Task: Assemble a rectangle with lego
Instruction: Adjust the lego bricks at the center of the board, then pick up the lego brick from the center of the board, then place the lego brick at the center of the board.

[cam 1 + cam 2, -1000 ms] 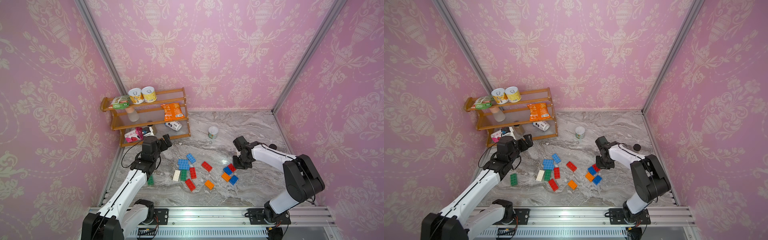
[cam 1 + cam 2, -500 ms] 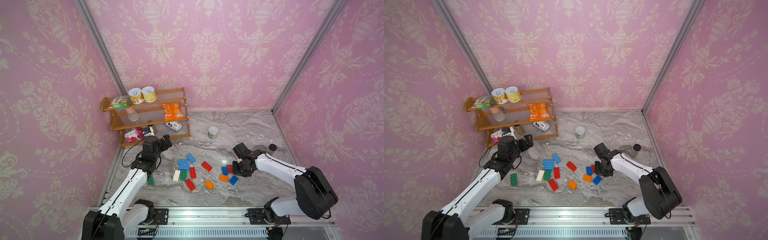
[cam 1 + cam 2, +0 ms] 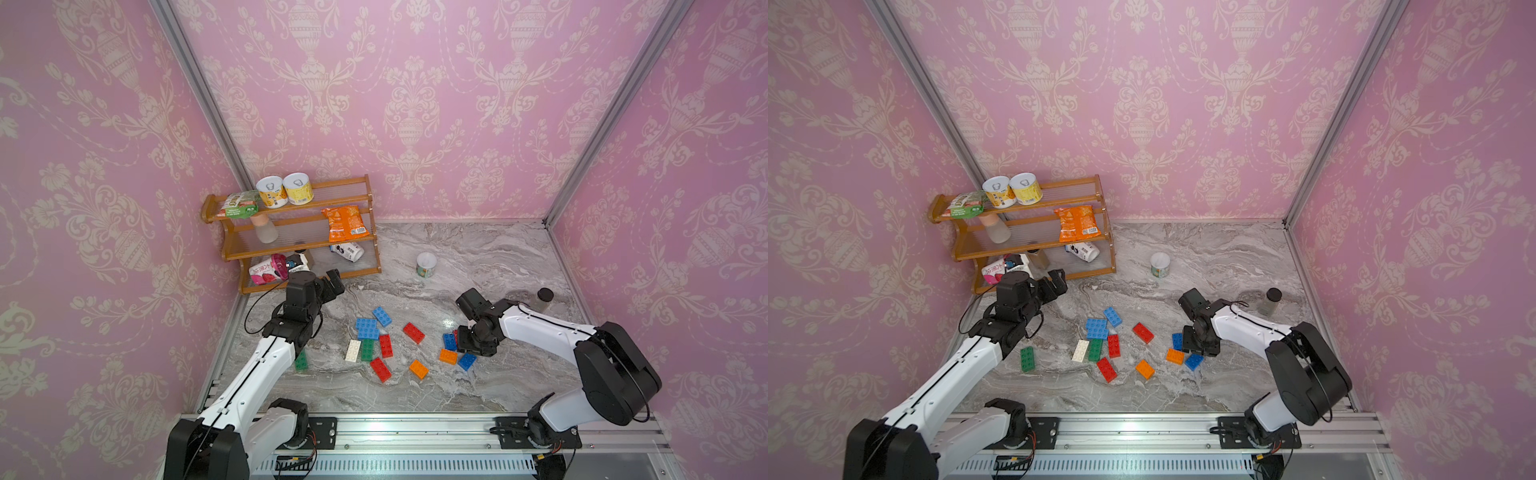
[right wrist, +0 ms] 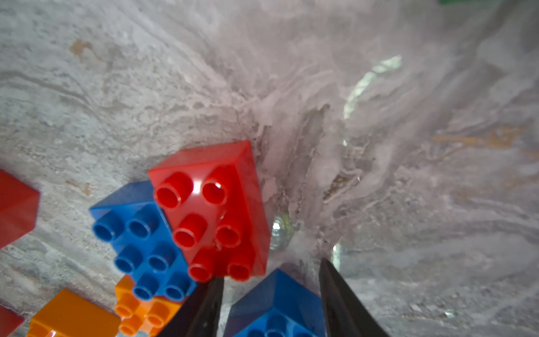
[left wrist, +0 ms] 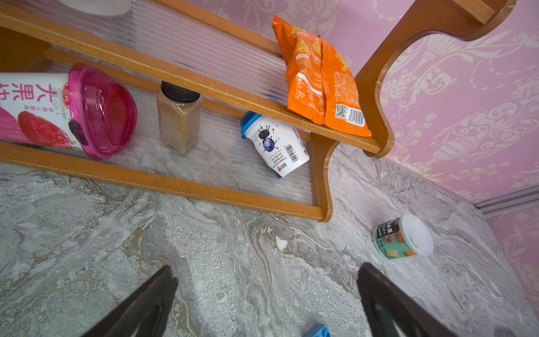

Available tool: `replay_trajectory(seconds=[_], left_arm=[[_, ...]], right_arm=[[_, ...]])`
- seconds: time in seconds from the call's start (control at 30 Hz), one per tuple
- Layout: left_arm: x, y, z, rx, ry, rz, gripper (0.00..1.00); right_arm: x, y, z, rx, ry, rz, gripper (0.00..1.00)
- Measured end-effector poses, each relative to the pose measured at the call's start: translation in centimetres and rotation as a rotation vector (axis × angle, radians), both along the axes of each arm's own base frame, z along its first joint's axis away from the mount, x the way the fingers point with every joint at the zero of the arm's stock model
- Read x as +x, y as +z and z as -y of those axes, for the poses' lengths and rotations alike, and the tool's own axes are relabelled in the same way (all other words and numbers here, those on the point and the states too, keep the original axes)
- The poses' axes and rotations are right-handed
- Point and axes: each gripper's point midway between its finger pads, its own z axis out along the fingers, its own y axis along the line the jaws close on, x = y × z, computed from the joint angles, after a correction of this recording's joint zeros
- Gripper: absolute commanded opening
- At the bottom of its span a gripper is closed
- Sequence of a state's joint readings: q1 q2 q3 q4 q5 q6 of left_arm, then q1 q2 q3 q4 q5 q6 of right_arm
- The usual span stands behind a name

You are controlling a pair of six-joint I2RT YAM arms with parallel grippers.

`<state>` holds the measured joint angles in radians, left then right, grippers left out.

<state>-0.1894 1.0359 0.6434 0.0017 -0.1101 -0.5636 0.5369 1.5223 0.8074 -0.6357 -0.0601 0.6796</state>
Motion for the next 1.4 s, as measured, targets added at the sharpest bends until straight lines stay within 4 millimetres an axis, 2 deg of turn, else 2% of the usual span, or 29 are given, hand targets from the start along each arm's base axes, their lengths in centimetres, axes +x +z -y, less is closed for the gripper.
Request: replay_trajectory(seconds=[0.33, 0.4, 0.53, 0.67, 0.77, 0.87, 1.17, 1.4], left_arm=[[0.0, 0.0, 0.0, 0.000, 0.000, 0.000, 0.99], [0.0, 0.0, 0.0, 0.000, 0.000, 0.000, 0.99], [0.0, 0.0, 0.0, 0.000, 0.001, 0.000, 0.99], [0.0, 0.0, 0.0, 0.000, 0.001, 0.000, 0.99], [0.0, 0.0, 0.0, 0.000, 0.001, -0.001, 0.99], [0.0, 0.0, 0.0, 0.000, 0.001, -0.001, 0.99], [-0.1, 0.3, 0.0, -0.001, 0.001, 0.008, 0.99], [-0.1, 0.3, 0.0, -0.001, 0.001, 0.008, 0.99]], right_arm=[[1.8, 0.1, -0.9, -0.023, 0.012, 0.024, 0.68], [2.2, 0.1, -1.2, -0.021, 0.011, 0.032, 0.67], [3.2, 0.1, -1.6, -0.018, 0.011, 0.050, 0.56], [4.4, 0.0, -2.0, -0.025, 0.017, 0.070, 0.31], [4.9, 0.1, -2.1, -0.028, 0.032, 0.078, 0.21], [5.0, 0.2, -1.2, -0.041, 0.038, 0.068, 0.19], [5.2, 2.1, 4.9, -0.100, 0.004, 0.048, 0.21], [4.6, 1.0, 6.3, -0.131, 0.041, -0.013, 0.22]])
